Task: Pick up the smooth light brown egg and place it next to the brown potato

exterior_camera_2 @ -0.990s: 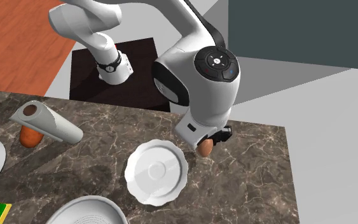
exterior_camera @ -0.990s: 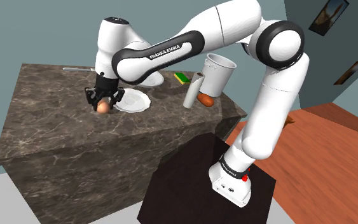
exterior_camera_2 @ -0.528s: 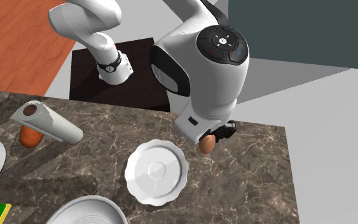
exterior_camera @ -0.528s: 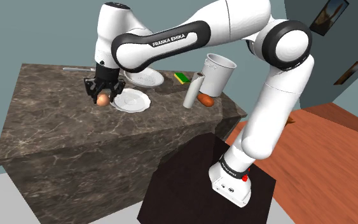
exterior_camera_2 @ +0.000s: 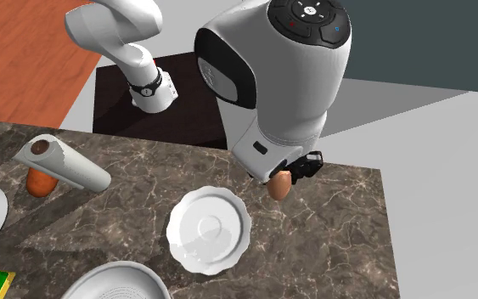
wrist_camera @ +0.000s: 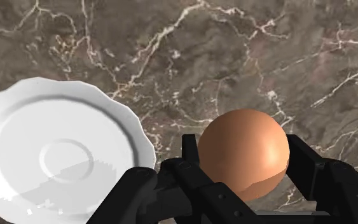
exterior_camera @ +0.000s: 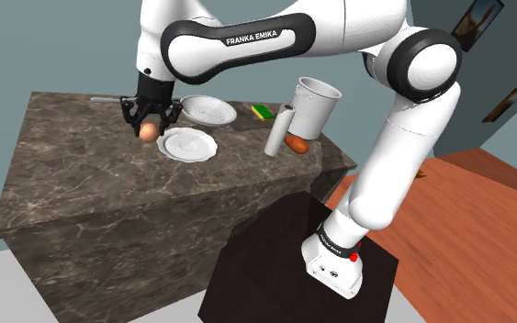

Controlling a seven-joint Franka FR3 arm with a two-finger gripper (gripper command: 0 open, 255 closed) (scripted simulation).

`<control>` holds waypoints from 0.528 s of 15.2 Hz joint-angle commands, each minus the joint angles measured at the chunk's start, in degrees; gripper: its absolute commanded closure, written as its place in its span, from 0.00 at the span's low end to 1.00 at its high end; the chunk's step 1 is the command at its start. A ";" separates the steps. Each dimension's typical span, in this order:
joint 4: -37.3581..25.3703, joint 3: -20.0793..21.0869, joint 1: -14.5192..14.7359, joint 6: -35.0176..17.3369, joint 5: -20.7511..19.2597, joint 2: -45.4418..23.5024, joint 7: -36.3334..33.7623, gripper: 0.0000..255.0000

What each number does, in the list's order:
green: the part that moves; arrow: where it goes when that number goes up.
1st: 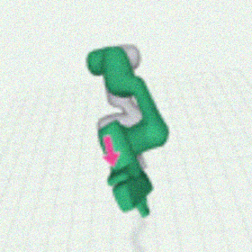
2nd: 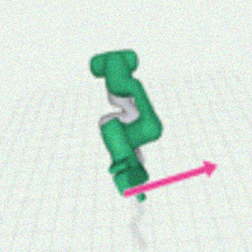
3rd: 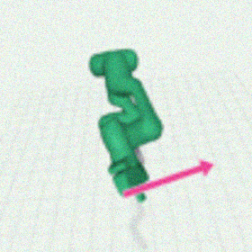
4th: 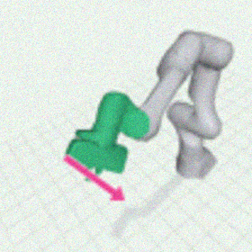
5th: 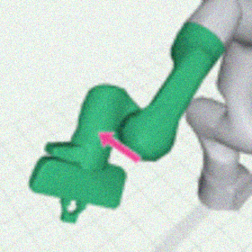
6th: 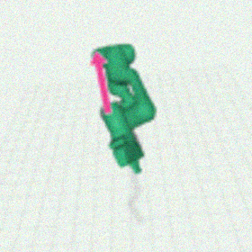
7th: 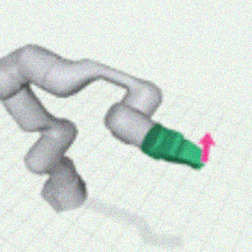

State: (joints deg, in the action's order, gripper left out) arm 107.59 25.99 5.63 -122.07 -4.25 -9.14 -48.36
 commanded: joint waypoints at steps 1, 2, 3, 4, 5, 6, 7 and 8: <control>-1.19 0.06 -0.01 1.53 0.24 0.37 0.13 1.00; -1.72 0.08 -0.04 2.25 0.36 0.58 0.21 1.00; -2.26 0.11 -0.05 2.97 0.49 0.78 0.29 1.00; -2.81 0.13 -0.07 3.69 0.60 0.97 0.36 1.00; -3.00 0.13 -0.08 3.94 0.64 1.03 0.39 1.00; -1.37 -0.28 -1.01 3.53 1.52 2.42 1.98 1.00; 0.17 -0.73 -1.91 3.18 2.37 3.76 3.60 1.00; 1.64 -1.24 -2.76 2.86 3.19 5.04 5.22 1.00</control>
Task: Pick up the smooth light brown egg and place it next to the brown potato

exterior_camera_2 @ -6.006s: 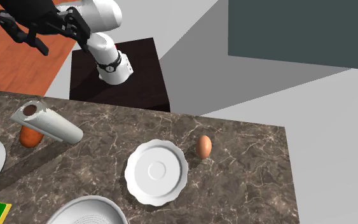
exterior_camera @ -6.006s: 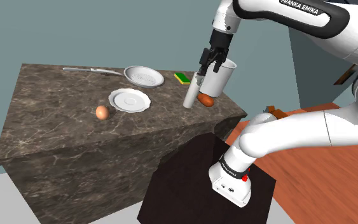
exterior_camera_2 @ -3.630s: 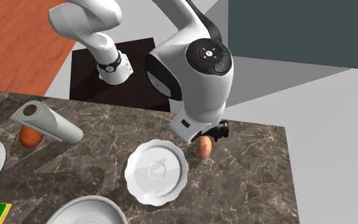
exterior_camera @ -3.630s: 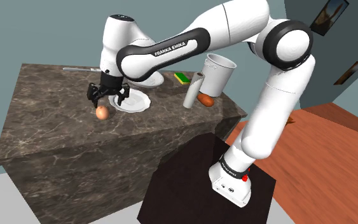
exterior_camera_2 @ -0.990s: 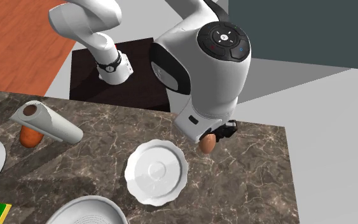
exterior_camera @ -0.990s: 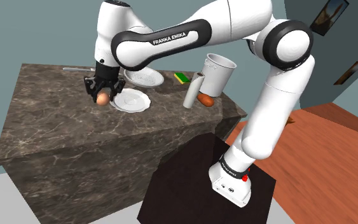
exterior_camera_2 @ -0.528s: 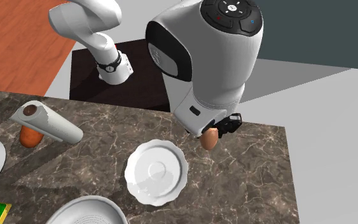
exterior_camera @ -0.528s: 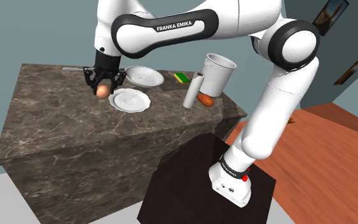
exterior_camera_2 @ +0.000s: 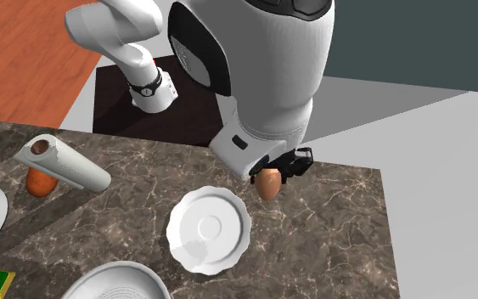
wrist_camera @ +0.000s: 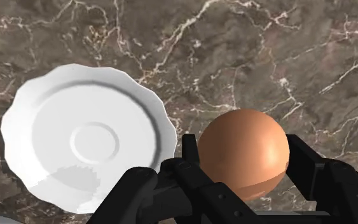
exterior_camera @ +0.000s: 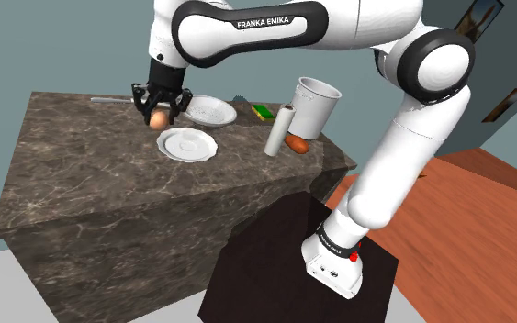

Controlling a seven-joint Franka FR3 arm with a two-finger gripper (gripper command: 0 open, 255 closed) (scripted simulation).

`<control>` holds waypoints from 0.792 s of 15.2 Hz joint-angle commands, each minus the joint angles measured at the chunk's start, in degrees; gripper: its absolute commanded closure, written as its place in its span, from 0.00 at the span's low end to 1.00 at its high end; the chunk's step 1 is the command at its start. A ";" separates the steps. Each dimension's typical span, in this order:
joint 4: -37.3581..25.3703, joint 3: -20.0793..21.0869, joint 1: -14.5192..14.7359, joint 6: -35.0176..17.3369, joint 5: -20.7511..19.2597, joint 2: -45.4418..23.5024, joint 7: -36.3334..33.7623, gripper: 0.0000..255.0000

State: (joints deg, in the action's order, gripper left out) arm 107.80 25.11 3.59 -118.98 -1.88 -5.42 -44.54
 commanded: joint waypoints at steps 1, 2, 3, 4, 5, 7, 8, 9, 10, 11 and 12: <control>2.82 -0.90 -1.53 -0.50 1.60 2.55 3.05 1.00; 4.14 -1.49 -2.29 -0.73 2.33 3.72 4.68 1.00; 5.38 -2.12 -3.02 -0.93 3.02 4.83 6.32 1.00; 6.55 -2.79 -3.71 -1.09 3.66 5.89 7.95 1.00; 7.65 -3.47 -4.39 -1.22 4.24 6.88 9.58 1.00; 9.65 -4.93 -5.69 -1.41 5.27 8.70 12.80 1.00; 10.55 -5.69 -6.31 -1.46 5.71 9.51 14.39 1.00; 11.38 -6.48 -6.91 -1.50 6.10 10.27 15.98 1.00; 12.14 -7.27 -7.52 -1.51 6.44 10.97 17.55 1.00; 12.84 -8.08 -8.11 -1.51 6.74 11.61 19.10 1.00; 13.48 -8.91 -8.70 -1.50 6.99 12.18 20.65 1.00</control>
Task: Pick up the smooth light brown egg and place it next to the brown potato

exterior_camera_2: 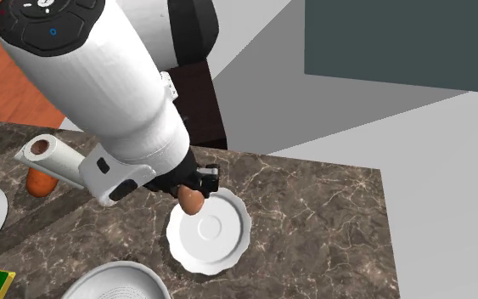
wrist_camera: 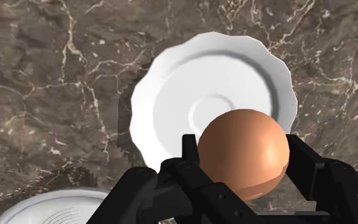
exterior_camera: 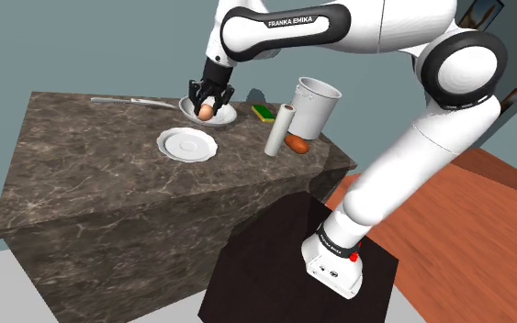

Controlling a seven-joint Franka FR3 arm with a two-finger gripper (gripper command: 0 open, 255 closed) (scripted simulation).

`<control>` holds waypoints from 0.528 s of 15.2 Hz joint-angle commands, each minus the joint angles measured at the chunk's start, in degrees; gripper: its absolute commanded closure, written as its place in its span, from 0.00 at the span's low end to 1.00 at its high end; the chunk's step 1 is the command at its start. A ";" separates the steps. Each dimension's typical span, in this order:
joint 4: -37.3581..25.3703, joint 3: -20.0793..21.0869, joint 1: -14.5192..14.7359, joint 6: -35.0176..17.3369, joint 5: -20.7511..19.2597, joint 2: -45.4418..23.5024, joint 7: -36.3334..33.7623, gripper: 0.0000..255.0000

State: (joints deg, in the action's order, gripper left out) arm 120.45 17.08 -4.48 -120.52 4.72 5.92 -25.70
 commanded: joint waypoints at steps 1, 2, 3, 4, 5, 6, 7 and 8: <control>1.39 -1.70 -1.23 0.08 0.60 1.35 3.33 1.00; 1.90 -2.55 -1.81 0.13 0.78 1.81 4.85 1.00; 2.34 -3.40 -2.39 0.18 0.92 2.21 6.36 1.00; 2.71 -4.26 -2.98 0.25 1.03 2.55 7.85 1.00; 3.02 -5.11 -3.57 0.33 1.11 2.83 9.34 1.00; 3.26 -5.97 -4.17 0.41 1.16 3.05 10.81 1.00; 3.44 -6.82 -4.77 0.51 1.19 3.21 12.28 1.00; 3.55 -7.66 -5.37 0.61 1.20 3.32 13.73 1.00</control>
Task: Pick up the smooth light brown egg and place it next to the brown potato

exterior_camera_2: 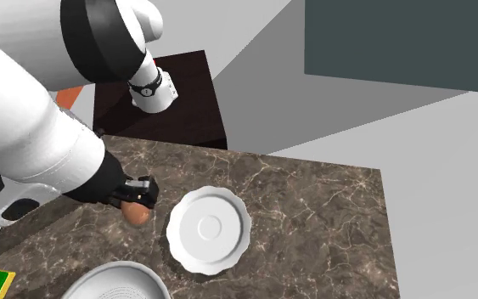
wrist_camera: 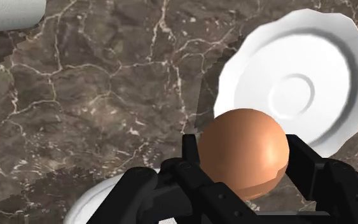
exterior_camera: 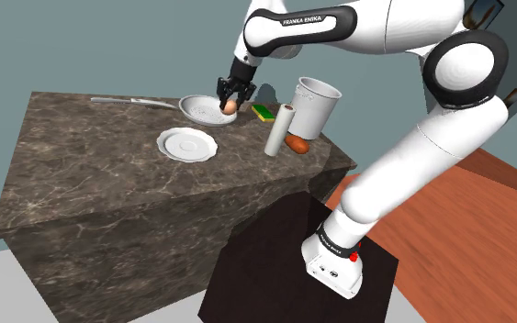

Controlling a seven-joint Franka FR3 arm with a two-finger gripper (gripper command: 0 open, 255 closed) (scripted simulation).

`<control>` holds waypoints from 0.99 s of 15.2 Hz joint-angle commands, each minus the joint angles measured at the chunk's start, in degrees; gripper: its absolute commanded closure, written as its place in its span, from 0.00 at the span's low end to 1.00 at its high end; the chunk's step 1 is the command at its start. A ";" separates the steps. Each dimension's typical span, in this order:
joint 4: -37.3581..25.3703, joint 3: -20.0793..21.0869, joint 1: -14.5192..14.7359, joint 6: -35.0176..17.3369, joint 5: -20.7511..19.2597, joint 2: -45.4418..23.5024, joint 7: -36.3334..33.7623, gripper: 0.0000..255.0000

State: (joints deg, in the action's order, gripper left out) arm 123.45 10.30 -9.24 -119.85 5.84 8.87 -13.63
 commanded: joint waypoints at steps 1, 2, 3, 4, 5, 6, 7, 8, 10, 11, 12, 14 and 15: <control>0.60 -1.74 -1.22 0.05 0.08 0.42 3.11 1.00; 0.58 -2.58 -1.83 0.16 0.06 0.40 4.55 1.00; 0.50 -3.43 -2.43 0.29 0.03 0.33 5.97 1.00; 0.35 -4.28 -3.04 0.43 0.00 0.20 7.39 1.00; 0.14 -5.11 -3.65 0.57 -0.05 0.02 8.80 1.00; -0.14 -5.94 -4.26 0.72 -0.09 -0.22 10.21 1.00; -0.48 -6.76 -4.87 0.88 -0.13 -0.52 11.60 1.00; -0.88 -7.57 -5.48 1.05 -0.17 -0.88 12.99 1.00; -1.90 -9.19 -6.68 1.43 -0.23 -1.75 15.75 1.00; -2.50 -9.97 -7.29 1.63 -0.24 -2.26 17.12 1.00; -3.17 -10.74 -7.89 1.85 -0.24 -2.83 18.49 1.00; -3.20 -11.36 -8.39 1.28 -0.19 -3.53 19.67 1.00; -2.65 -11.35 -8.38 0.52 -0.14 -3.75 19.74 1.00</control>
State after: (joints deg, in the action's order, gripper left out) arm 120.42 -0.90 -17.50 -118.88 5.66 5.21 5.74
